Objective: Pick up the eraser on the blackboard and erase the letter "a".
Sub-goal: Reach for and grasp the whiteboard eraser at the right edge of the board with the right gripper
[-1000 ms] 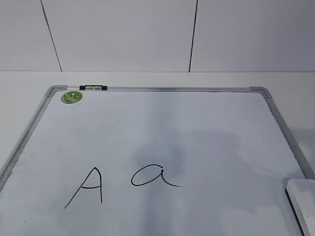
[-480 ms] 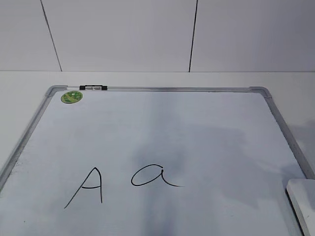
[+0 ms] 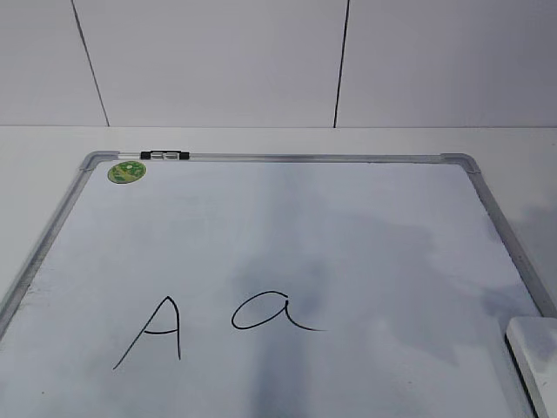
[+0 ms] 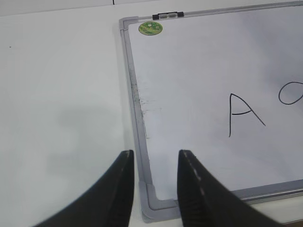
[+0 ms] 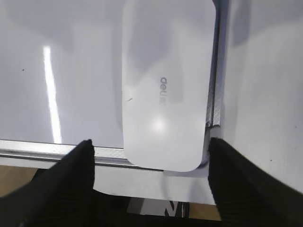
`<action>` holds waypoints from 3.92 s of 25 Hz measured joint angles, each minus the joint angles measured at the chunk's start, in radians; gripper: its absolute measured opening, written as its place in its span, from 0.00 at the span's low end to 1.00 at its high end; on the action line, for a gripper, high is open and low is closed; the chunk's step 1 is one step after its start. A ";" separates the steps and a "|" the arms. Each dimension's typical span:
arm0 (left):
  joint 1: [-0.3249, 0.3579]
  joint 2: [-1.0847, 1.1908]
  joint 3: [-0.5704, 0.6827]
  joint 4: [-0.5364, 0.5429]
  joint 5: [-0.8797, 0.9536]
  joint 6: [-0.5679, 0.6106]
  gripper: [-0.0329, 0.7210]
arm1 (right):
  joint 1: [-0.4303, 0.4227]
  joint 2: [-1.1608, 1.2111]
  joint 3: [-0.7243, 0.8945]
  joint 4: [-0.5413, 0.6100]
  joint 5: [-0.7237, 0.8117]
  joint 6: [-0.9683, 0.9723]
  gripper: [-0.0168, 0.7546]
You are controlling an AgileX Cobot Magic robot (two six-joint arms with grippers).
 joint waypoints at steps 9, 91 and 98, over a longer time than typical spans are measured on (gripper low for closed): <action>0.000 0.000 0.000 0.000 0.000 0.000 0.35 | 0.004 0.059 0.000 -0.006 -0.025 0.019 0.79; 0.000 0.000 0.000 0.000 0.000 0.000 0.36 | 0.155 0.114 -0.002 -0.124 -0.057 0.193 0.87; 0.000 0.000 0.000 0.000 0.000 0.000 0.36 | 0.155 0.114 -0.002 -0.169 -0.087 0.197 0.87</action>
